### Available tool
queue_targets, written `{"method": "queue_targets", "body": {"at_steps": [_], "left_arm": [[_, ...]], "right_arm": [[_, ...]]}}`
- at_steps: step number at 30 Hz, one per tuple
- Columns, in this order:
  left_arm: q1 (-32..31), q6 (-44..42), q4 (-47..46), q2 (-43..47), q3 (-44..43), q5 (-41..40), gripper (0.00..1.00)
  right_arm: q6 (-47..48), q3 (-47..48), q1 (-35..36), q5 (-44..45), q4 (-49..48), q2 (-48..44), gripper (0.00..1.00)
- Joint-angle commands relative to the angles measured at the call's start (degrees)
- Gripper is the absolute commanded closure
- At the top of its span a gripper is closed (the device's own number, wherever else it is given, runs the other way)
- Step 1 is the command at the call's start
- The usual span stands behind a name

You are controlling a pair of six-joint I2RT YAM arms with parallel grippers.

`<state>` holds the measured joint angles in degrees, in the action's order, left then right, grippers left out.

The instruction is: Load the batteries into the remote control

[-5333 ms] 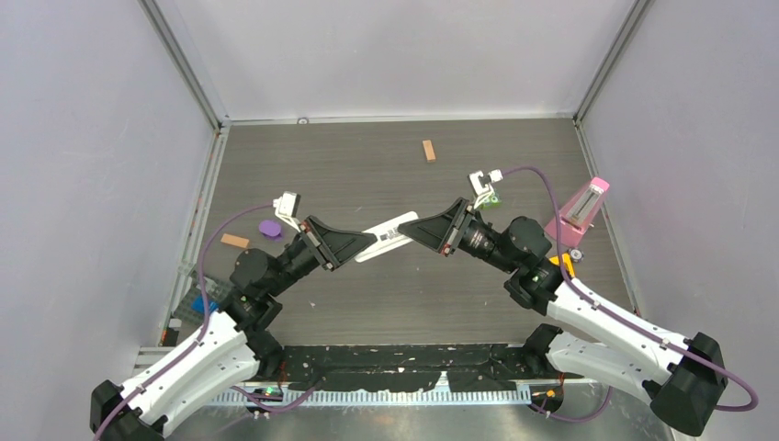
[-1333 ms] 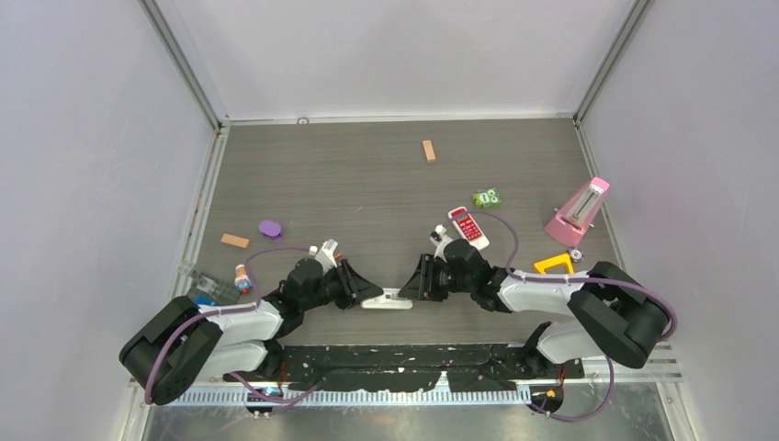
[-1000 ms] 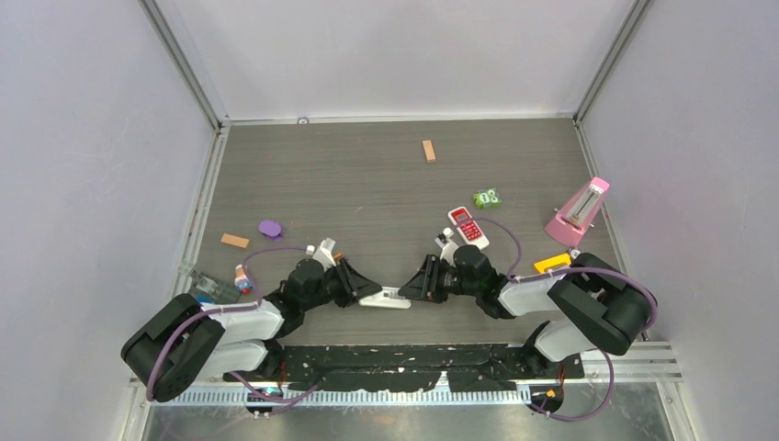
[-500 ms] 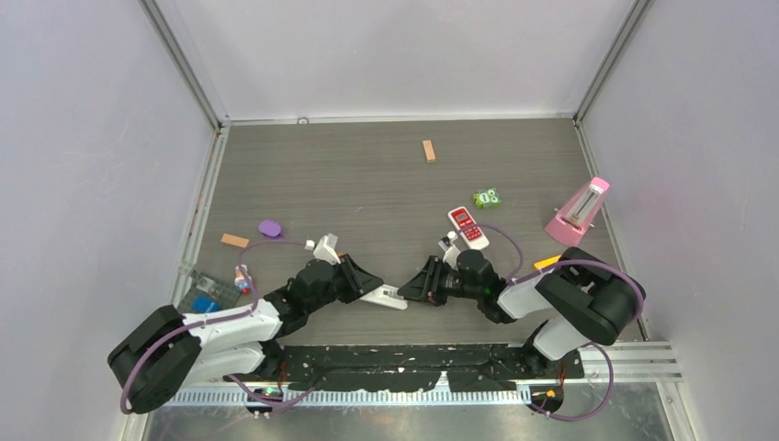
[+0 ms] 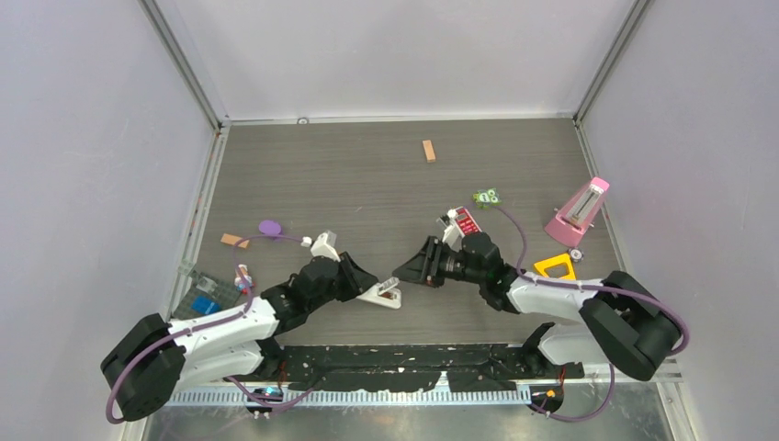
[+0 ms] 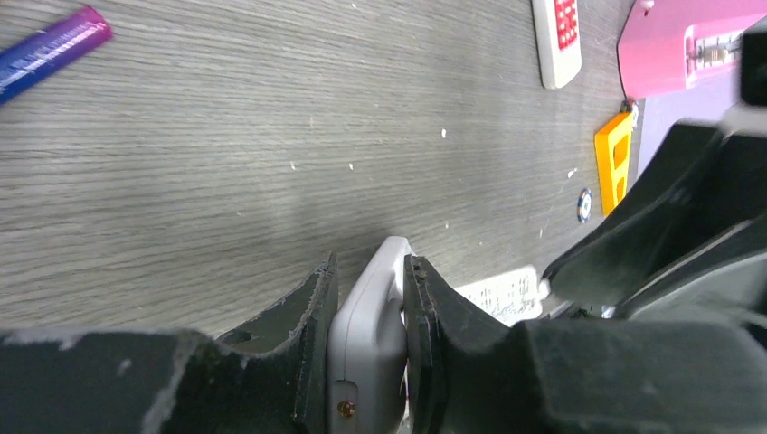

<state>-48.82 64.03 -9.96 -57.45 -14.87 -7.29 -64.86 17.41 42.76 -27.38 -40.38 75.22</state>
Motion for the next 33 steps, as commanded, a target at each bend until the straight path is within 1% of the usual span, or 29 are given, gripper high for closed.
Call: {"method": "queue_targets", "body": {"at_steps": [1,2,5,8,10,13,16,17,18,19,20,21,22,23,25,27,29,33], "left_arm": [[-1.6,-4.5,11.7,0.2,-1.0,-1.4,1.0],[-1.6,-4.5,12.6,0.7,-1.1,-2.2,1.0],[-1.6,-4.8,15.7,1.7,-1.8,-4.2,1.0],[-1.6,-5.4,18.8,2.5,-3.1,-5.7,1.0],[-1.6,-6.0,20.7,3.4,-4.0,-6.8,1.0],[-1.6,-7.5,23.3,4.9,-5.6,-8.1,1.0],[-1.6,-12.1,24.3,6.4,-7.8,-7.5,1.0],[-1.6,-14.4,24.5,6.8,-8.8,-6.7,1.0],[-1.6,-16.9,24.9,7.2,-10.1,-5.6,1.0],[-1.6,-19.6,25.3,7.5,-11.5,-3.9,1.0],[-1.6,-22.3,25.9,7.8,-12.9,-2.2,1.0],[-1.6,-24.6,27.1,7.9,-14.6,-0.3,1.0],[-1.6,-27.0,28.1,8.1,-16.1,1.8,1.0],[-1.6,-29.4,29.0,8.3,-17.8,4.2,1.0],[-1.6,-33.3,30.8,8.8,-21.0,10.9,1.0],[-1.6,-36.5,32.6,9.5,-23.5,17.7,1.0],[-1.6,-39.5,33.4,10.5,-25.5,22.8,1.0],[-1.6,-43.7,34.2,12.7,-28.9,29.9,1.0]], "right_arm": [[12.7,9.5,-1.7,6.7,16.0,-5.0,0.57],[14.5,11.7,-2.1,10.3,22.1,-5.5,0.56],[21.7,17.0,-3.7,15.6,30.9,-5.7,0.54],[25.1,19.9,-4.2,19.5,35.1,-4.5,0.53],[26.7,20.8,-4.2,20.2,37.1,-4.2,0.52],[27.9,20.7,-4.2,19.5,38.5,-4.6,0.5],[31.2,19.9,-4.1,14.9,38.3,-5.8,0.46],[32.1,19.3,-4.1,11.6,37.5,-6.2,0.43],[33.9,18.6,-4.1,9.8,36.9,-7.1,0.41],[34.8,18.1,-4.0,5.5,35.4,-8.1,0.37],[36.7,17.2,-3.8,3.4,34.5,-8.7,0.34],[37.6,16.9,-3.5,-0.5,33.2,-10.0,0.28],[39.2,16.3,-3.2,-2.4,32.7,-10.5,0.25],[40.2,16.1,-2.6,-6.2,32.0,-11.4,0.21],[42.9,16.0,-1.2,-10.9,31.9,-12.4,0.18],[45.2,16.2,0.8,-13.7,32.5,-13.3,0.16],[47.4,16.6,3.7,-14.0,32.4,-14.3,0.15],[49.6,17.9,10.0,-10.8,32.0,-14.7,0.14]]}}
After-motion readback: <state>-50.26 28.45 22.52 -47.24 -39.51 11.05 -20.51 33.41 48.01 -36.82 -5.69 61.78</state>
